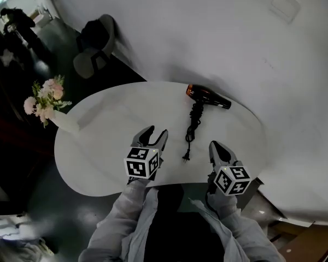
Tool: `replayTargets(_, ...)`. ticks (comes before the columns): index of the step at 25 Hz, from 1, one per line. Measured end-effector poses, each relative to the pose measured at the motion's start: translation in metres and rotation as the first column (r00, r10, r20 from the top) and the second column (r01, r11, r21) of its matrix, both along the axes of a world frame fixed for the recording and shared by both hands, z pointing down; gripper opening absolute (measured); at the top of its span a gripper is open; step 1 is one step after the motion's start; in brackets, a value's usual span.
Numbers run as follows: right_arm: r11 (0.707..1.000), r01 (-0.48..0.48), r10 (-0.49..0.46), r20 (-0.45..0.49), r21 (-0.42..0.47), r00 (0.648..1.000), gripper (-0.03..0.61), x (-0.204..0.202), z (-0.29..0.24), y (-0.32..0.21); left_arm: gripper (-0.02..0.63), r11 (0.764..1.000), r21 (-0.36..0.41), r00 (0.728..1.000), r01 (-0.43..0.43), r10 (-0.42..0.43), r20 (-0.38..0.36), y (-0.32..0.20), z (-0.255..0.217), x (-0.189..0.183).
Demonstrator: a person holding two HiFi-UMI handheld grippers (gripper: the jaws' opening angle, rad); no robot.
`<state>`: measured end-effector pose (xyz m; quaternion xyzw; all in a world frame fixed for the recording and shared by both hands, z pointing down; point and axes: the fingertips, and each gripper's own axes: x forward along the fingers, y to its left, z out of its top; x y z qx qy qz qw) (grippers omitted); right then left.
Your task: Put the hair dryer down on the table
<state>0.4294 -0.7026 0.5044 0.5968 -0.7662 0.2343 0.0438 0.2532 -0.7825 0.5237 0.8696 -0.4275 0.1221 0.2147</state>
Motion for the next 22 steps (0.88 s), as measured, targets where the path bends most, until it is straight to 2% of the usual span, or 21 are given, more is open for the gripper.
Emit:
replayTargets(5,0.998,0.019,-0.018,-0.017,0.057,1.000,0.014,-0.027,-0.020,0.040,0.143,0.995,0.037,0.996,0.093,-0.093,-0.007,0.051,-0.014,-0.055)
replayTargets(12,0.994,0.055,-0.052,-0.029,0.097,0.998,0.013,-0.055,-0.030,0.106,0.062,0.975,0.089,0.979,0.204,-0.204,-0.007,0.120,-0.020,-0.120)
replayTargets(17,0.989,0.115,-0.112,-0.044,0.091,0.993,0.013,-0.076,-0.023,0.140,0.001,0.966,0.103,0.971,0.238,-0.240,0.005,0.163,-0.014,-0.142)
replayTargets(22,0.987,0.133,-0.131,-0.030,0.089,0.991,0.012,-0.087,-0.016,0.163,0.000,0.968,0.063,0.970,0.241,-0.241,-0.007,0.197,0.000,-0.153)
